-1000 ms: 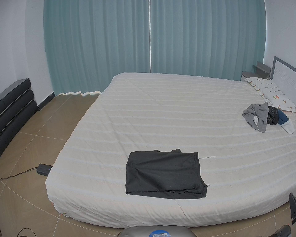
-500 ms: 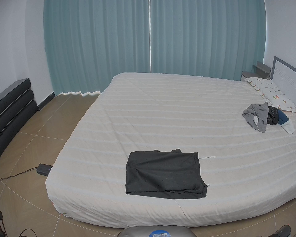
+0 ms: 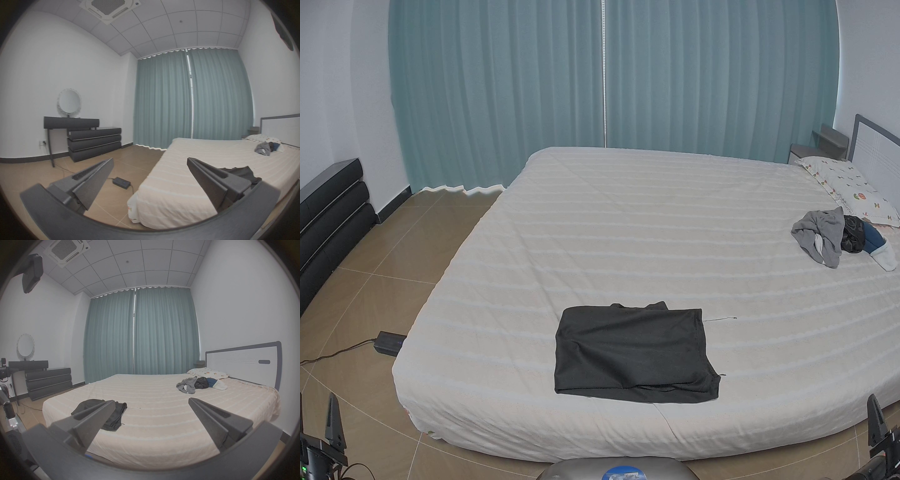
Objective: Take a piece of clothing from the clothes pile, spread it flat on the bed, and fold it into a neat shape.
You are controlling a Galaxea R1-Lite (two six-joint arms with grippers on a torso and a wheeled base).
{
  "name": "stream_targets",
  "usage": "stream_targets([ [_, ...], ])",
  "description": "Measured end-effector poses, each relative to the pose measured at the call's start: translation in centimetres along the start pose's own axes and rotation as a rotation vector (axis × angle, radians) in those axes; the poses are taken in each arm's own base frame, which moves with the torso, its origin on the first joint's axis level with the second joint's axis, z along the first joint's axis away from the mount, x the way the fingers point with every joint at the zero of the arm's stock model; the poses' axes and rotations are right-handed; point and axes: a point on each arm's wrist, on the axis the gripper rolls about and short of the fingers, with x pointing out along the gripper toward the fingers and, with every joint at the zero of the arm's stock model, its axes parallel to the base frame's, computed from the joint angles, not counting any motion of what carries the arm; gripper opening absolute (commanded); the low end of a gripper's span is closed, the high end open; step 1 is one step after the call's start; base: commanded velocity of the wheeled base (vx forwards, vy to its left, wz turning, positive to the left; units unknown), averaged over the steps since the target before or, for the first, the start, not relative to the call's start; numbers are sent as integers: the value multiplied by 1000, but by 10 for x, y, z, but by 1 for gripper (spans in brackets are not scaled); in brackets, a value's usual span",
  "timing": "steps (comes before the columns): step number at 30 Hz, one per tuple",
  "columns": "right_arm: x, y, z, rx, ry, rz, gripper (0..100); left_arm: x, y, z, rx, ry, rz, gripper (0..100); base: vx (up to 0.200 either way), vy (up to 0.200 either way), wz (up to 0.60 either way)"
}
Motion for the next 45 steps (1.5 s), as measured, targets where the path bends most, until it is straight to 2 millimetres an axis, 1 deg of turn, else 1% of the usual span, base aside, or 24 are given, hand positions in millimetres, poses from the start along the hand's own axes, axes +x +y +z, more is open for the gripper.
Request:
stream_targets([
  [7,0,0,0,-31,3,-11,100,0,-4,-1,-2,14,-182,100,0,0,0],
  [10,0,0,-1,-34,10,-12,100,-1,-5,-1,8,16,-230,100,0,0,0],
  [13,0,0,-4,2,36,9,100,-1,-5,-3,15,34,-241,100,0,0,0],
  [17,0,1,-7,-14,65,45,100,-1,-5,-9,25,90,-246,100,0,0,0],
  [33,0,3,-8,-37,72,116,100,-1,-6,-8,32,79,-261,100,0,0,0],
  [45,0,2,-8,-23,74,109,100,-1,-6,-8,24,82,-259,100,0,0,0],
])
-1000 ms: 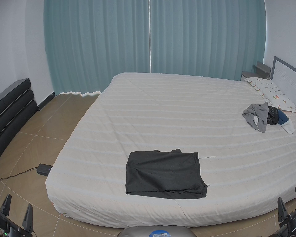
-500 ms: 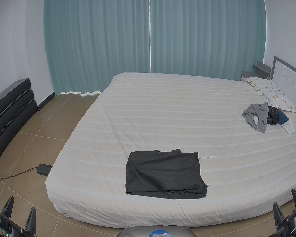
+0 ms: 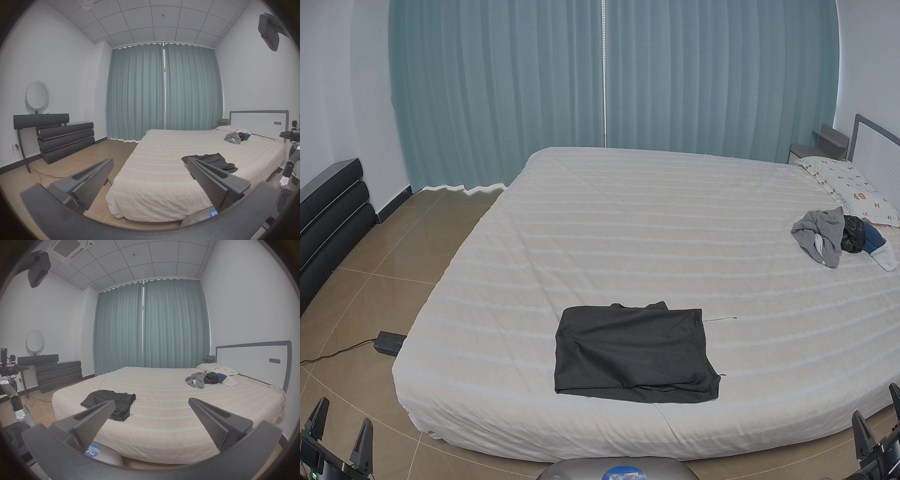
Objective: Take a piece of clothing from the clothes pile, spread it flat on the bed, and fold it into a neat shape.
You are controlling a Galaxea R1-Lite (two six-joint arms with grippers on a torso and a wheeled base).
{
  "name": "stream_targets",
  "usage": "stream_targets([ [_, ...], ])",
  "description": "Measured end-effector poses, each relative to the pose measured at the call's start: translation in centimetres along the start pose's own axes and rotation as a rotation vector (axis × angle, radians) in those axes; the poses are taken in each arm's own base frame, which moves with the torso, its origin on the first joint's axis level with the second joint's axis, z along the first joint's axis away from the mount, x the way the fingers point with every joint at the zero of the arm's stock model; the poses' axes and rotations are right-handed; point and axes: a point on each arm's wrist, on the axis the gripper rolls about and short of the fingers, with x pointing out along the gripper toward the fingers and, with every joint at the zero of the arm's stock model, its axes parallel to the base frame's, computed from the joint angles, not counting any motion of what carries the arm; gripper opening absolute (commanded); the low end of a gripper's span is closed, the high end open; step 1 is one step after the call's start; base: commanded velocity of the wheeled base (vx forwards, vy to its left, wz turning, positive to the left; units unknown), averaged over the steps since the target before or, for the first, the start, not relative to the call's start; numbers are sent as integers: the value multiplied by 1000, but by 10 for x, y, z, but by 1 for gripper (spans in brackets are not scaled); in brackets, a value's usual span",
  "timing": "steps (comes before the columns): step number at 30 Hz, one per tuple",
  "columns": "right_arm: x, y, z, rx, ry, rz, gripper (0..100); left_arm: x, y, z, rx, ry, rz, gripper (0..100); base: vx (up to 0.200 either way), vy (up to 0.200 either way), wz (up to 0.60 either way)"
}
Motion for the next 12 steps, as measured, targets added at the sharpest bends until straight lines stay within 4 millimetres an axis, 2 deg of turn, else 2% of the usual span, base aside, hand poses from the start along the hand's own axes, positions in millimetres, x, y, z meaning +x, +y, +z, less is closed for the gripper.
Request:
stream_targets([
  [12,0,0,0,0,1,-2,100,0,0,0,11,1,-2,100,0,0,0],
])
